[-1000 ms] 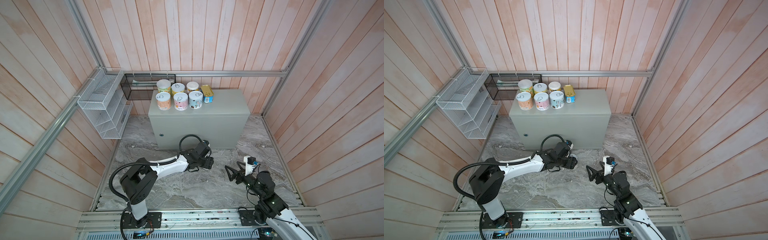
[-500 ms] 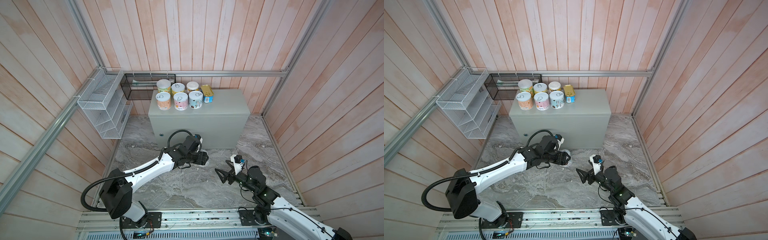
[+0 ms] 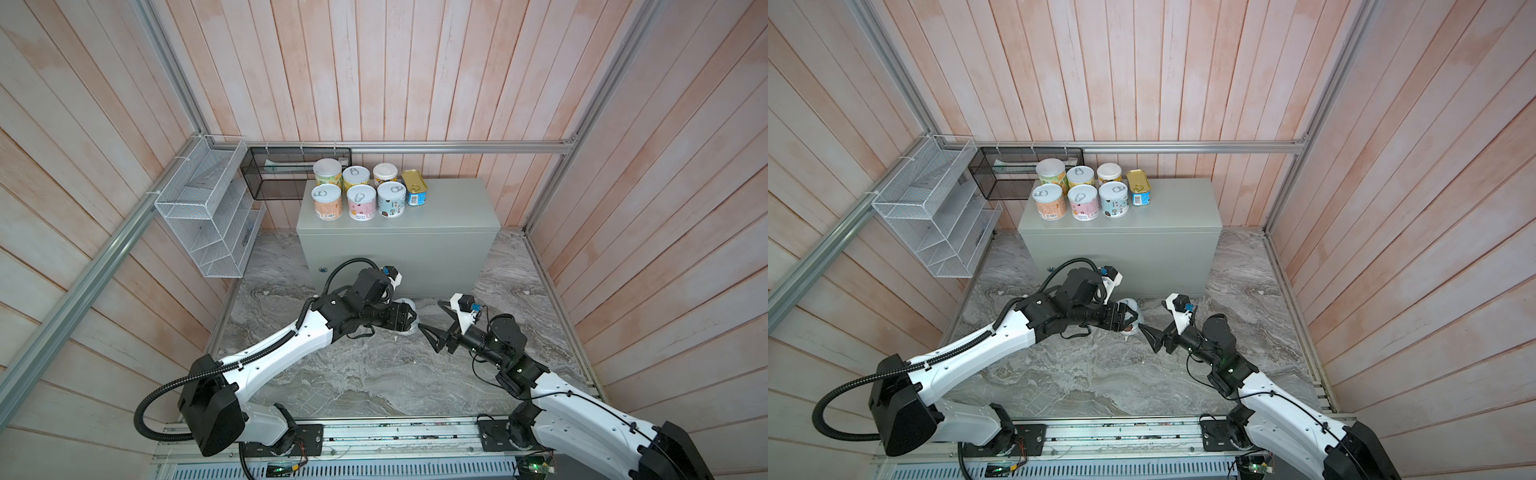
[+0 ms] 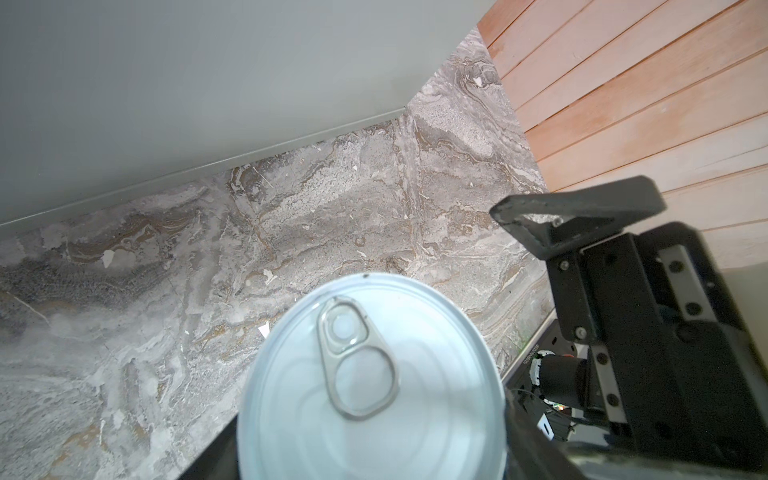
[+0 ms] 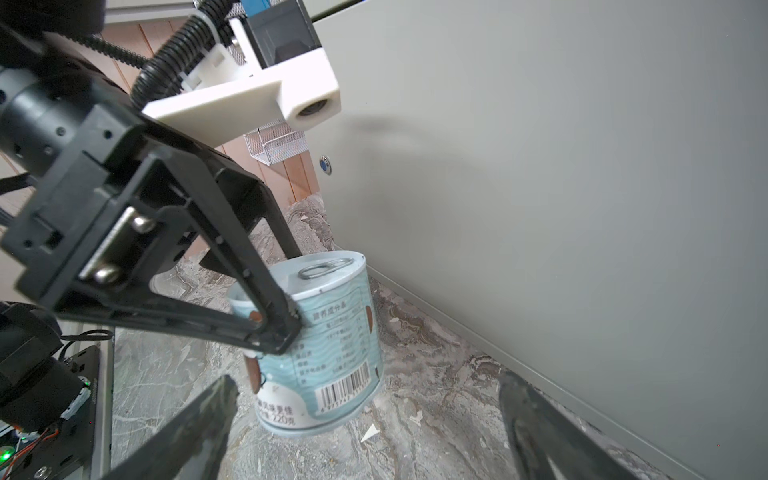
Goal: Place and organize the canned foods onto the counter
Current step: 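Lift the can with the left gripper toward the approaching right gripper, then close the right gripper on the can beside the left gripper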
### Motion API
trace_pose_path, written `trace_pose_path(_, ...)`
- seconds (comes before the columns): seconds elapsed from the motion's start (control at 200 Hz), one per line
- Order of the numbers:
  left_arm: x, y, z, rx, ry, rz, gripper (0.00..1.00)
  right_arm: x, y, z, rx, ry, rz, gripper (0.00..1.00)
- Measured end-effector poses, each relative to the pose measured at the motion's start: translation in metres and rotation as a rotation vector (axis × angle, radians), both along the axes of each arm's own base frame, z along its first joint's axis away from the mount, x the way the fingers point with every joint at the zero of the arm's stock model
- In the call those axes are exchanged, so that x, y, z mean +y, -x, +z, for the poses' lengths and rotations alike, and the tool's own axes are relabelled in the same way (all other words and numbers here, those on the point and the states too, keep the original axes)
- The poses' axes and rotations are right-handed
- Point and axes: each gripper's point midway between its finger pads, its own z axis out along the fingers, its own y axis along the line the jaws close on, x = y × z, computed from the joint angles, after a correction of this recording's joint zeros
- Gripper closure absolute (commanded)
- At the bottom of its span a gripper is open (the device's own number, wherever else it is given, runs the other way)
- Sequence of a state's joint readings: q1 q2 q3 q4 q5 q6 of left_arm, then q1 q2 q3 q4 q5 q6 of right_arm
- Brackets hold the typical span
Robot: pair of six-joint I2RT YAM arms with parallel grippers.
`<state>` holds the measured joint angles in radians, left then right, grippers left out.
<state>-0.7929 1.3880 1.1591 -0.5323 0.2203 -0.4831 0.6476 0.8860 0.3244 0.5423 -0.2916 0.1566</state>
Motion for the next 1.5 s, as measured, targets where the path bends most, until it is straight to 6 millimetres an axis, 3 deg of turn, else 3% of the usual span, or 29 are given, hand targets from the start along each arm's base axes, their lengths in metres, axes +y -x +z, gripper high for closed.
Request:
trace_pose_path(0.3,0.004,0.007,0.022,-0.026,0.048,-0.012,0.45,0.015,-0.006,0.012,-0.018,-0.014,0.047,0.02)
trace_pose_path(0.89,0.002,0.008,0.026,0.003,0.09,-0.02,0.45,0.04,-0.001,0.02,-0.049,-0.018,0.181,0.07)
trace_pose_path(1.195,-0.007,0.007,0.04,-0.007,0.162,-0.047,0.45,0.055,-0.004,0.025,-0.062,-0.021,0.24,0.11)
trace_pose_path(1.5,-0.01,0.007,0.044,-0.016,0.181,-0.055,0.45,0.064,-0.003,0.024,-0.078,-0.014,0.283,0.28)
